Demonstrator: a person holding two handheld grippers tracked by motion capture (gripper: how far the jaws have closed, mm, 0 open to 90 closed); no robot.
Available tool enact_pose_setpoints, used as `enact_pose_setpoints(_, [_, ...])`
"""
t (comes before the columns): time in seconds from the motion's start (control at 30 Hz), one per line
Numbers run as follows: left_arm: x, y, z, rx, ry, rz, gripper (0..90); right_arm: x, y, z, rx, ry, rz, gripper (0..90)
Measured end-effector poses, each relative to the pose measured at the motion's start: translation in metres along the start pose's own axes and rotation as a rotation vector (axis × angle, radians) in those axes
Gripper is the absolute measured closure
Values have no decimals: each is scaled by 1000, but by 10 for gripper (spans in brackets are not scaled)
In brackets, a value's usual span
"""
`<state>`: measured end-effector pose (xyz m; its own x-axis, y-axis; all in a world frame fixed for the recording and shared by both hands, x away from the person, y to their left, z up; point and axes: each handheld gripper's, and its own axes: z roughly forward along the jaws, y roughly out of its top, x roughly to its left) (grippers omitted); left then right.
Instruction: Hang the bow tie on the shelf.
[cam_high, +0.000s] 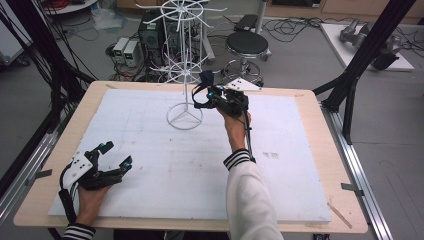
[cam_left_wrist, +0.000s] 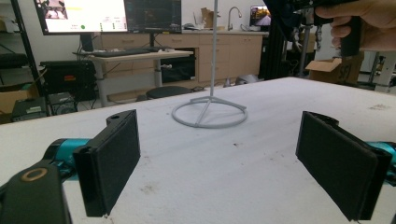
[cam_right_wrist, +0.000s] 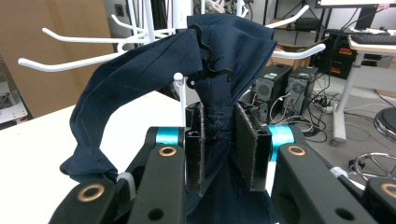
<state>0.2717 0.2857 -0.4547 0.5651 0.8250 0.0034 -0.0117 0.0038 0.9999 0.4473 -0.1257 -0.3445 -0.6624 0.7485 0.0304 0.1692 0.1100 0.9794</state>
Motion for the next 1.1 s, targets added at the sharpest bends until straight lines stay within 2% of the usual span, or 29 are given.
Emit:
enact_pose_setpoints(0.43, [-1,0,0,-4,2,5,140,3,-4,6,43,15,1,721])
enact_pose_setpoints(0.47, [-1,0,0,-5,2,6,141,4,-4,6,44,17,-4,696])
enact_pose_setpoints(0.53, [-1,0,0,-5,1,7,140,4,-4,7,55,10,0,576])
enact_pose_setpoints(0.6, [-1,0,0,-6,2,7,140,5,-4,6,71,1,-3,496])
enact_pose_setpoints(0.63, [-1,0,0,-6,2,7,140,5,-4,6,71,1,-3,496])
enact_pose_setpoints(0.67, [-1,0,0,-5,2,7,140,5,-4,5,75,-13,-2,399])
enact_pose_setpoints(0.7, [-1,0,0,-5,2,8,140,5,-4,5,75,-13,-2,399])
enact_pose_setpoints(0.73, [-1,0,0,-5,2,9,140,5,-4,5,80,-7,-4,296])
enact_pose_setpoints(0.77, [-1,0,0,-6,2,9,140,6,-4,4,85,-5,-4,257])
enact_pose_setpoints(0.8, [-1,0,0,-5,2,8,140,6,-4,4,85,-5,-4,257])
enact_pose_setpoints(0.83, [-1,0,0,-5,2,7,140,6,-3,2,95,0,-9,194])
enact_pose_setpoints(0.9, [-1,0,0,-5,0,6,140,8,-2,0,95,6,-8,174])
enact_pose_setpoints(0.93, [-1,0,0,-5,-1,7,140,10,-2,-7,86,3,-29,150])
enact_pose_setpoints(1.03, [-1,0,0,-7,0,5,140,11,-3,-18,77,12,-42,142])
enact_pose_setpoints(1.1, [-1,0,-1,-8,-1,7,140,14,-5,-38,66,0,-58,135])
